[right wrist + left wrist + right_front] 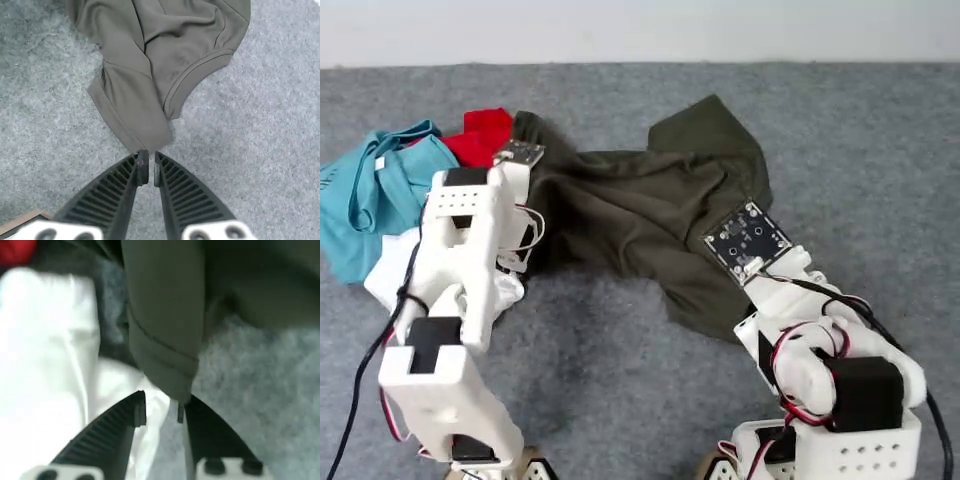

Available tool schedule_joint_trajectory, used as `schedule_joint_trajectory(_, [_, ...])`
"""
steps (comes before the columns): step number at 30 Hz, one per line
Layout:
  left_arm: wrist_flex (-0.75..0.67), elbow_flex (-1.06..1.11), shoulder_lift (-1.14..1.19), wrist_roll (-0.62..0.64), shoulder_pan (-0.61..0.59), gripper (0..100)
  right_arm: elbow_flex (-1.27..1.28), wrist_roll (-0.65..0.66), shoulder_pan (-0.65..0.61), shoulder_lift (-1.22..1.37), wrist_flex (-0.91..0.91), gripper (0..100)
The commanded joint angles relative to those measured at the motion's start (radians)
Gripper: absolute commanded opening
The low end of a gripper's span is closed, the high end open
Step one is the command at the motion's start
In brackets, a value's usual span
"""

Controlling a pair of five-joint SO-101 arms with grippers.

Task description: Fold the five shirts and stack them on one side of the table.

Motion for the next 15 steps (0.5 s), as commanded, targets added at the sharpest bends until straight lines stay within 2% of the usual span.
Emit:
schedule_joint_trajectory(1, [-0.029, -0.008, 0.034, -0.005, 0.002, 11, -0.003, -0.009, 0.004, -0.01, -0.008, 4.3])
schedule_joint_trajectory(9, [-0.133, -0.042, 0.077, 0.037, 0.008, 11, -0.003, -0.011, 0.004, -0.004, -0.008, 4.3])
schedule_joint_trajectory(15, [-0.133, -0.041, 0.077, 0.037, 0.008, 11, -0.002, -0.011, 0.004, -0.004, -0.01, 4.3])
